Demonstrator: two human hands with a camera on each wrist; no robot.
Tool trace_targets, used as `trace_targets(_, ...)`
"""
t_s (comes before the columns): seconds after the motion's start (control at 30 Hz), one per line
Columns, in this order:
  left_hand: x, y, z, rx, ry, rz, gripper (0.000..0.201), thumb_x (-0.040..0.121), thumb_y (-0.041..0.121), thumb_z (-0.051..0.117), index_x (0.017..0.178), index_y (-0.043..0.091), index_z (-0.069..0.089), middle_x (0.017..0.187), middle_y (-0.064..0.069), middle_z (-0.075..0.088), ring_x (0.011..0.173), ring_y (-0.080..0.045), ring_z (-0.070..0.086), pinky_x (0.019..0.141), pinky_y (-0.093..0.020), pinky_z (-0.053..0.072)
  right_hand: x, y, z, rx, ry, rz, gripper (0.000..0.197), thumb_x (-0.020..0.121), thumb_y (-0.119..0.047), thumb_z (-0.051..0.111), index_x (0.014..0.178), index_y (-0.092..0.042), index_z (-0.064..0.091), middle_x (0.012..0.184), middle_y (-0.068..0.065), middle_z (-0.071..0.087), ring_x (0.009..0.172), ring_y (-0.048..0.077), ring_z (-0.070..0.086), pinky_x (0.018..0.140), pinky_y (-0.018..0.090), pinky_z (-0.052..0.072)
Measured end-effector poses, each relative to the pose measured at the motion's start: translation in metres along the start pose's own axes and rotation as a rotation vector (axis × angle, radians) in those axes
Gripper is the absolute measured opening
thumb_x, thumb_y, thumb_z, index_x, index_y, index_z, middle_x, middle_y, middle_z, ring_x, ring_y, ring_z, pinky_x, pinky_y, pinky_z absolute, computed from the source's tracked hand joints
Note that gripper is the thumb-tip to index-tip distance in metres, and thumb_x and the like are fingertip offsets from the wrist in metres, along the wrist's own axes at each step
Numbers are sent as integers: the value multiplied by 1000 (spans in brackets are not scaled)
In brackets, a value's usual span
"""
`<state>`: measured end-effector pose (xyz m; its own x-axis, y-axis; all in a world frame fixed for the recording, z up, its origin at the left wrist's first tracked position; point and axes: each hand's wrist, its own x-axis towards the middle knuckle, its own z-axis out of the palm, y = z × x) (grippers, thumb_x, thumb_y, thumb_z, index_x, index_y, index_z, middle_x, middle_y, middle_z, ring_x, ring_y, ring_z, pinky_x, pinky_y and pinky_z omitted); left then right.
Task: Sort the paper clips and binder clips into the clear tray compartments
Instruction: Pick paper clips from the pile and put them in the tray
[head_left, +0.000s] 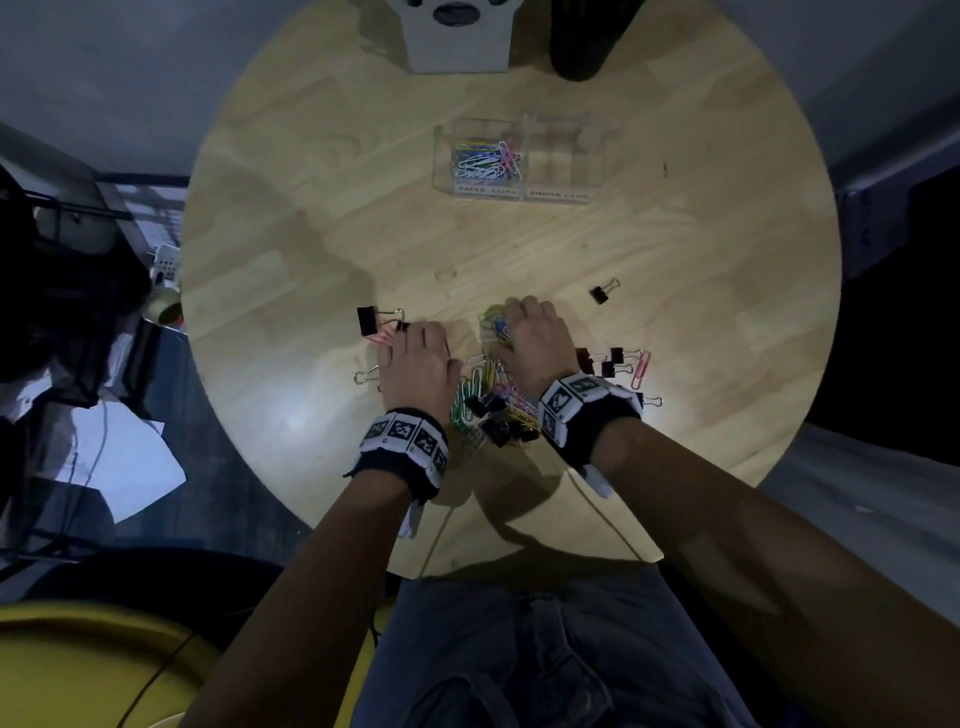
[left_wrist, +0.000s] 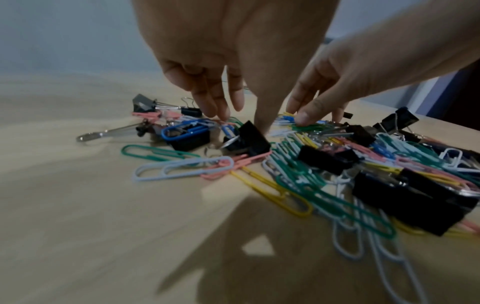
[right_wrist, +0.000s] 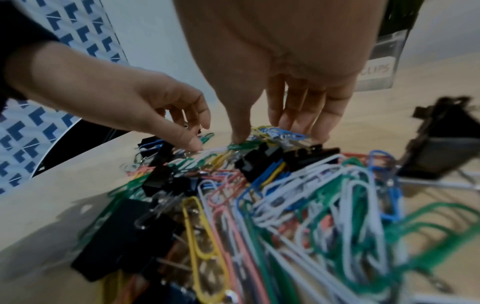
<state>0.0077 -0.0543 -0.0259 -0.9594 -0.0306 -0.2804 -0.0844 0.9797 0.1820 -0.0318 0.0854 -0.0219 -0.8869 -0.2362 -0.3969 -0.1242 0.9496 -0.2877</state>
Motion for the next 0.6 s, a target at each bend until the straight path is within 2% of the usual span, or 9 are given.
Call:
trace_targets(0.13, 4, 1, 2, 21, -13, -53, 36, 88, 26, 54, 118, 7, 49, 118, -15, 56, 112, -33, 49, 95, -43, 34, 2, -4, 4, 14, 55, 26, 28, 92, -6, 50, 120, 0, 51, 123, 17, 56, 116, 31, 49, 97, 39, 42)
trace_targets(0.27, 11, 1, 5, 63, -18, -4, 30, 87, 5, 49, 117, 6, 52, 118, -15, 56, 112, -33, 48, 100, -45, 32, 2, 3, -5, 84, 22, 20, 21, 87, -7, 58, 107, -3, 59, 115, 14, 61, 113, 31, 51, 96, 39, 41)
trace_targets(0.37, 12, 3, 4, 26, -18, 84, 33, 84, -3, 46, 114, 7, 56, 116, -16, 57, 110, -32, 49, 95, -43, 33, 2, 16, -15, 321, 89, 92, 15, 87, -4, 55, 97, -4, 66, 106, 14, 68, 103, 31, 59, 95, 42, 48)
trace_targets(0.43, 13, 5, 5, -15, -24, 159, 33, 84, -4, 46, 112, 8, 58, 115, -16, 58, 110, -32, 48, 92, -42, 34, 3, 29, -21, 512, 156, 189, 17, 87, -1, 53, 97, -1, 67, 102, 16, 70, 97, 28, 64, 92, 39, 52)
trace_targets(0.5, 12, 6, 5, -40, -39, 185, 30, 85, -1, 48, 112, 9, 57, 116, -14, 57, 111, -31, 48, 92, -40, 33, 6, 43, -27, 659, 188, 291, 15, 86, 2, 54, 93, -2, 67, 93, 11, 70, 88, 24, 64, 87, 35, 51)
trace_targets(0.57, 12, 7, 4, -68, -21, 144, 27, 88, 13, 54, 114, 8, 55, 117, -14, 55, 112, -31, 47, 93, -40, 34, 10, 55, -34, 905, 194, 403, 21, 87, 4, 52, 77, -13, 59, 78, 2, 63, 71, 18, 64, 74, 36, 53)
trace_targets(0.6, 12, 7, 3, -78, -16, 117, 31, 87, 20, 57, 115, 7, 53, 117, -15, 55, 112, -31, 47, 93, -40, 34, 12, 60, -37, 1018, 204, 462, 28, 89, 4, 50, 72, -17, 53, 72, 0, 59, 58, 12, 64, 63, 32, 51)
